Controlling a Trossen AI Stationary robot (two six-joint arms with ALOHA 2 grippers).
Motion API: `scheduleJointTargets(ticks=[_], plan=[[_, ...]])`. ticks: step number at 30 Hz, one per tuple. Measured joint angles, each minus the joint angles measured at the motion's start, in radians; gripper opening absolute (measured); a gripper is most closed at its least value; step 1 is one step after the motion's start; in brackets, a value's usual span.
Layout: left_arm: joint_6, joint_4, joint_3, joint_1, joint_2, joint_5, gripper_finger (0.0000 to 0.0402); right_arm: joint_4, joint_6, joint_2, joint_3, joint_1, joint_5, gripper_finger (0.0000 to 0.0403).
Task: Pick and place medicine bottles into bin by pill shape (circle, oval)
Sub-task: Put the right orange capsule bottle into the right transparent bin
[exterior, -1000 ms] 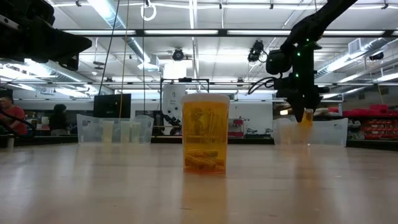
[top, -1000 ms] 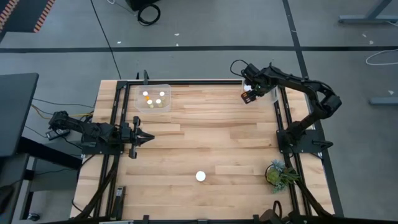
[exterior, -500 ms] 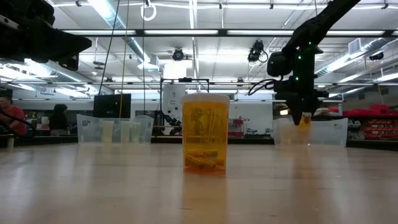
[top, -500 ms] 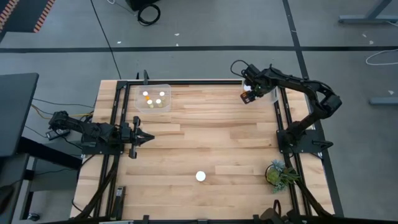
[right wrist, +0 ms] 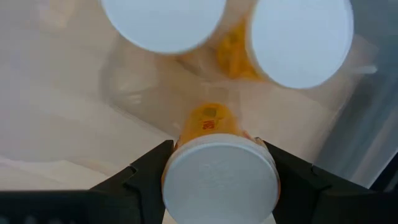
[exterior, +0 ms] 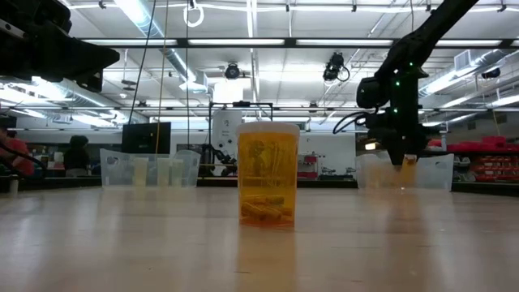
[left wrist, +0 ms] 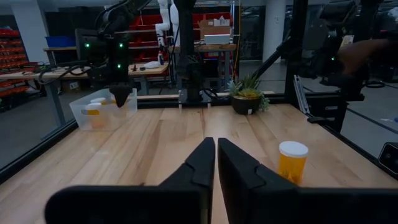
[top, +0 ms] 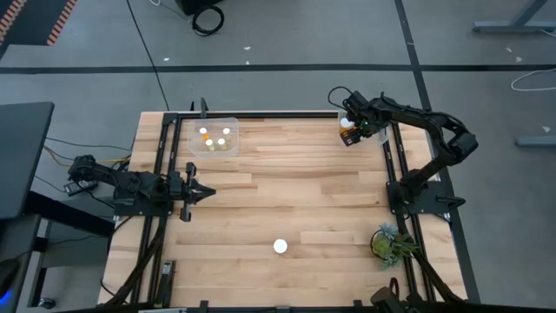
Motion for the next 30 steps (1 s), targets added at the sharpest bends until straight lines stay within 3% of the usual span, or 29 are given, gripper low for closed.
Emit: scheduleJointTargets(ticks=[30], plan=[[0.000, 0.000, 0.000, 0.000, 0.000, 0.000, 0.0032, 0.005, -0.026, 0.000, -0.011, -0.046, 0.024, 0.0242]])
